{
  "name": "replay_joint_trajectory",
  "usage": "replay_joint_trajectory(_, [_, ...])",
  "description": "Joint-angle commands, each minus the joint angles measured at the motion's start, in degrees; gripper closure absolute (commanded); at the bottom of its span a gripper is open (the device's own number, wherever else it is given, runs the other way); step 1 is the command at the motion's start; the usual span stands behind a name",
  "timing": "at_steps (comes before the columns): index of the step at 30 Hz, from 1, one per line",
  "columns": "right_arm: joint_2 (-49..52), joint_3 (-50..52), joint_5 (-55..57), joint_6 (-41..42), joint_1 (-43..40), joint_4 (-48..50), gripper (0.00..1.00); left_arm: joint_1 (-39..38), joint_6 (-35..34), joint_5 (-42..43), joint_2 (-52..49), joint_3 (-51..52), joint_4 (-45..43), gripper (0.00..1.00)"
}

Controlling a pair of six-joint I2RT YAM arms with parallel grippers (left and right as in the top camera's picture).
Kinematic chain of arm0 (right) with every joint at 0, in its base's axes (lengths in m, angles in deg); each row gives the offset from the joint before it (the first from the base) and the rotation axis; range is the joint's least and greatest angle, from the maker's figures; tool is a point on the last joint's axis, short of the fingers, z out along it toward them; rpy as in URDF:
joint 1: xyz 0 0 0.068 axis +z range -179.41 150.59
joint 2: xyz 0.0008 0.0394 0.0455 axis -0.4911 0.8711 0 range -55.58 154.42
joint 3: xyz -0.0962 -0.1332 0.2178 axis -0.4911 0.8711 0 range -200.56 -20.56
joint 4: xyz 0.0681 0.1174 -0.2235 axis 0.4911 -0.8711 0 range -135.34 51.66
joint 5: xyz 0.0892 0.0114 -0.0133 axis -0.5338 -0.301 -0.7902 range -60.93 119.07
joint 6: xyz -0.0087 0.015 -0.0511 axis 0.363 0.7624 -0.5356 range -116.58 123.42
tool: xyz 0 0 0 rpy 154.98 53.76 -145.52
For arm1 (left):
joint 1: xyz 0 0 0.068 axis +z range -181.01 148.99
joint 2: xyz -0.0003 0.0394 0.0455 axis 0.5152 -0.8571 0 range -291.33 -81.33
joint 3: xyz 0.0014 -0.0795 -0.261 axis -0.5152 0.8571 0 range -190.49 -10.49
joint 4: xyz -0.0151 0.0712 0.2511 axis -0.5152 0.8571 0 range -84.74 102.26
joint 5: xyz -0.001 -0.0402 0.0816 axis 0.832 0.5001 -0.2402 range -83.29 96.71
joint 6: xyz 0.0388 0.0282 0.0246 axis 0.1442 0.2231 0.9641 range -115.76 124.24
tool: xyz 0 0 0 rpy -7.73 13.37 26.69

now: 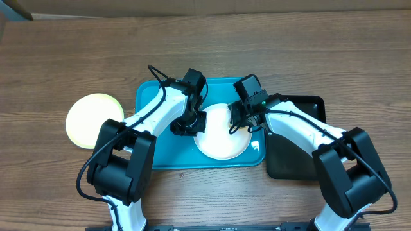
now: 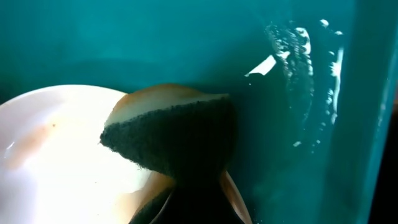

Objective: Clean dirty plates on tray and stack at the side
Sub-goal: 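Scrub the pink-white plate with the sponge while left gripper holds it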

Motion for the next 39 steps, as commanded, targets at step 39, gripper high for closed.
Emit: replay_joint_trajectory(39, [-1.95,-12.26,-7.50,-8.46,-3.80,-23.19,0.96,0.20,-0.37,-2.51,-0.61,0.44,0.61,0.96])
